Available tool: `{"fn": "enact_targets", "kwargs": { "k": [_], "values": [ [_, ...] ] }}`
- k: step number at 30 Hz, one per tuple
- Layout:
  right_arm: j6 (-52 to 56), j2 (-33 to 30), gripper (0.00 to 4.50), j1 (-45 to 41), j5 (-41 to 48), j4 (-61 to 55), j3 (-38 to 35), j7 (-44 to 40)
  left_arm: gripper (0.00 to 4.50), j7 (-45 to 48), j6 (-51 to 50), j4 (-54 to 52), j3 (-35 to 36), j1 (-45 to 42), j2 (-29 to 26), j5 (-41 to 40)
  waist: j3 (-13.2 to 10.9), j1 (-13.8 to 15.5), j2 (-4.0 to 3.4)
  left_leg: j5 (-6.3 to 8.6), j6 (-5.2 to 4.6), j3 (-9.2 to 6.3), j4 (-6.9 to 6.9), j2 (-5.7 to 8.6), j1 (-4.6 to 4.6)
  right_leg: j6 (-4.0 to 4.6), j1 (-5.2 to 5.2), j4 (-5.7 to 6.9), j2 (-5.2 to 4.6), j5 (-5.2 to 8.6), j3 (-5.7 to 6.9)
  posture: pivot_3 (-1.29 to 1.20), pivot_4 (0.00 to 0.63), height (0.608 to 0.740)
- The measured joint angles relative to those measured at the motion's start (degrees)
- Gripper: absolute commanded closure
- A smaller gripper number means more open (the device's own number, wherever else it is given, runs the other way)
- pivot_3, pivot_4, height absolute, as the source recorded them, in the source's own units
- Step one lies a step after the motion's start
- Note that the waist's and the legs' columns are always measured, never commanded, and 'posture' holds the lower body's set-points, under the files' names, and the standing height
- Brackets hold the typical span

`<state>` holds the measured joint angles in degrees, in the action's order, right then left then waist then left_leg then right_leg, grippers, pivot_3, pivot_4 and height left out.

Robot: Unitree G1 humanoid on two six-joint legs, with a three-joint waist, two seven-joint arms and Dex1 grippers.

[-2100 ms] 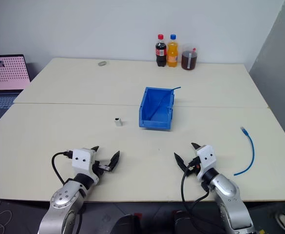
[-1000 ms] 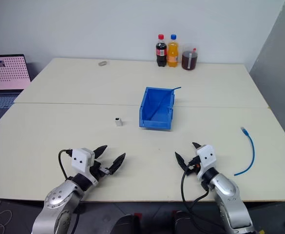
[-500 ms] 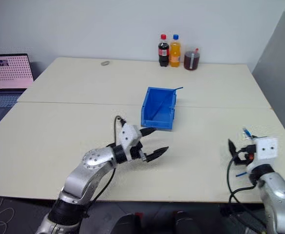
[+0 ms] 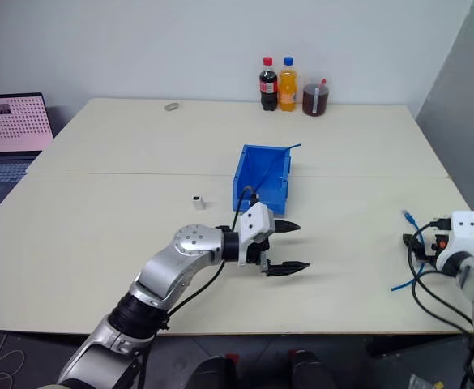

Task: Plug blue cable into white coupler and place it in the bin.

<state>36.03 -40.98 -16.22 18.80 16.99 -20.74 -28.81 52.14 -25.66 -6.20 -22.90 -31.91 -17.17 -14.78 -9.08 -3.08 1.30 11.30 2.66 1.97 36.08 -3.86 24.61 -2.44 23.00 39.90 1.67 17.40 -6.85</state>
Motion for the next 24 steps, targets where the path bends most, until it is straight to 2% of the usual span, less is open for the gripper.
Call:
{"fn": "enact_targets", "kwargs": {
  "k": [6,15,20,22,24],
  "values": [
    [-5.23,-3.77,2.24,-6.11,-2.52,12.92,3.10,-5.84,0.00,0.54,-0.01,0.11,0.07,0.05,-0.83,0.13,-0.02,0.00,-0.05,0.00,0.00,-0.02,0.00,0.12,0.01,0.01,-0.10,-0.10,-0.11,0.00,-0.01,0.00,0.150,0.740],
    [-10.12,-5.59,4.39,-6.24,-5.11,15.20,6.39,-11.01,0.00,0.91,-0.03,0.10,0.17,0.45,-1.22,0.11,-0.02,-0.03,-0.05,0.00,0.00,-0.08,0.02,0.16,-0.04,-0.04,-0.26,-0.16,-0.19,-0.01,0.06,0.00,0.150,0.740],
    [-11.07,-7.95,4.46,-3.01,-5.85,10.33,8.55,-16.04,0.00,1.02,-0.48,-0.05,3.28,2.16,-3.34,-1.05,-0.03,-0.04,-0.09,0.00,0.00,-0.11,0.00,0.16,-0.18,-0.07,-0.43,-0.25,-0.20,0.00,0.09,0.00,0.150,0.740],
    [-11.66,-9.74,4.46,-1.09,-6.14,5.48,9.98,-19.37,0.00,1.92,-1.46,-1.81,5.37,4.31,-6.10,-2.53,-0.09,-0.44,-0.17,0.00,0.00,-0.09,-0.01,0.15,-0.22,-0.12,-0.44,-0.25,-0.19,0.04,0.06,0.00,0.150,0.740],
    [-11.86,-12.41,4.46,0.79,-5.89,-2.23,11.36,-24.06,0.00,4.33,-4.26,-5.59,7.93,8.91,-11.13,-5.61,-0.14,-0.97,-0.24,0.00,0.00,-0.18,-0.08,0.15,-0.33,-0.16,-0.49,-0.25,-0.16,0.07,0.01,0.00,0.150,0.740]
  ]
}}
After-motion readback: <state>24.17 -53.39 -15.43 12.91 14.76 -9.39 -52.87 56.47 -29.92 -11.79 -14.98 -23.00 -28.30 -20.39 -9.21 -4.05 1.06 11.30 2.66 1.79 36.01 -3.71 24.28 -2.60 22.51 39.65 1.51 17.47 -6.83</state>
